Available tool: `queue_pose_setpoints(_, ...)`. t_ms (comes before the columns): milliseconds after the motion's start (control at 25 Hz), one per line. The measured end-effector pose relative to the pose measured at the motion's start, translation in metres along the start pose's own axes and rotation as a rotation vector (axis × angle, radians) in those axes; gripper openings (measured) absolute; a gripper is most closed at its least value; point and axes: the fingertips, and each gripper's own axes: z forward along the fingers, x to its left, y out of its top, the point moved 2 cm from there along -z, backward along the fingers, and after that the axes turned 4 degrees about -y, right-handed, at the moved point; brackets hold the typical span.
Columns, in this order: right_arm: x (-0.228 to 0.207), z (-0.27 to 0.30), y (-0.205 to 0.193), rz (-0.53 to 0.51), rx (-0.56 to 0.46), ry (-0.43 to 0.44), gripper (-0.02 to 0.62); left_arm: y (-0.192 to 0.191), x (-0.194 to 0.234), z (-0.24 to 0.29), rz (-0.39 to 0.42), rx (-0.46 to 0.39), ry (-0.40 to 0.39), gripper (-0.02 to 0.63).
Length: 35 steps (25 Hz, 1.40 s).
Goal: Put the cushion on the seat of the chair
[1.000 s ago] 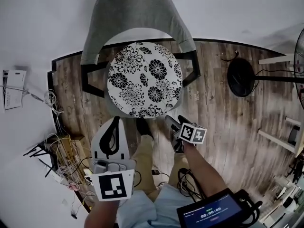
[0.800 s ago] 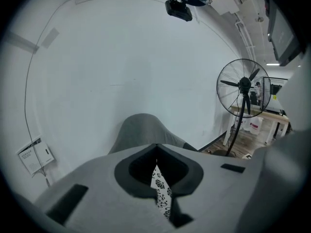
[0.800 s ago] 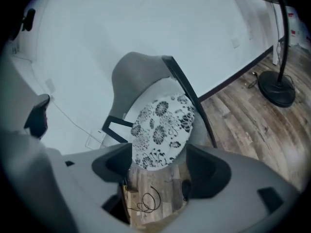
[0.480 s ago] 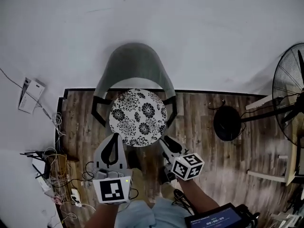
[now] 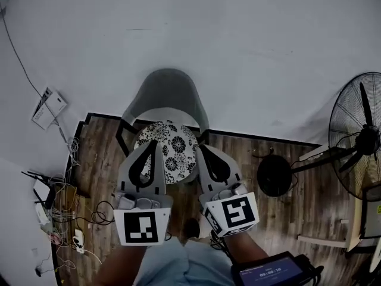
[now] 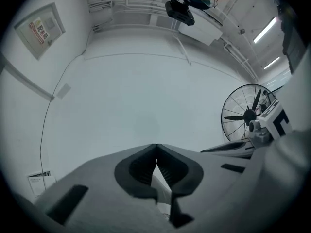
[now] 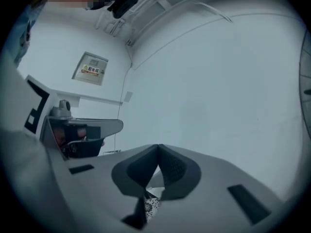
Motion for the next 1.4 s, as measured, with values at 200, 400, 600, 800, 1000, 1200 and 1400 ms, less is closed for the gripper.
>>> queue_pose_setpoints(200, 0.008, -0.019, 0.015, -0.078, -0.035, 0.021, 0.005, 0.011, -0.02, -0.01, 0.027, -0.019, 0.005, 0.009)
queue_pose_setpoints(400, 0.015, -0.03, 0.024, -0.074, -0.051, 0.036, 0.005, 0.015, -0.029, -0.019, 0.029, -0.024, 0.011, 0.009)
queue_pose_setpoints(600, 0.013, -0.031, 0.026, -0.086, -0.063, 0.035, 0.003, 0.015, -0.034, -0.02, 0.038, -0.028, 0.016, 0.009)
queue_pose_setpoints(800, 0.012, -0.029, 0.028, -0.076, -0.065, 0.037, 0.003, 0.016, -0.034, -0.018, 0.045, -0.029, 0.016, 0.009)
queue_pose_setpoints(1000, 0.015, -0.025, 0.028, -0.071, -0.069, 0.046, 0.003, 0.007, -0.031, -0.018, 0.044, -0.008, 0.02, 0.009)
queue_pose_setpoints(1200, 0.016, -0.021, 0.028, -0.069, -0.07, 0.052, 0.005, 0.011, -0.028, -0.014, 0.052, -0.01, 0.024, 0.009)
queue_pose_setpoints(1400, 0.014, -0.016, 0.03, -0.063, -0.074, 0.057, 0.005, 0.007, -0.027, -0.008, 0.039, -0.001, 0.017, 0.009)
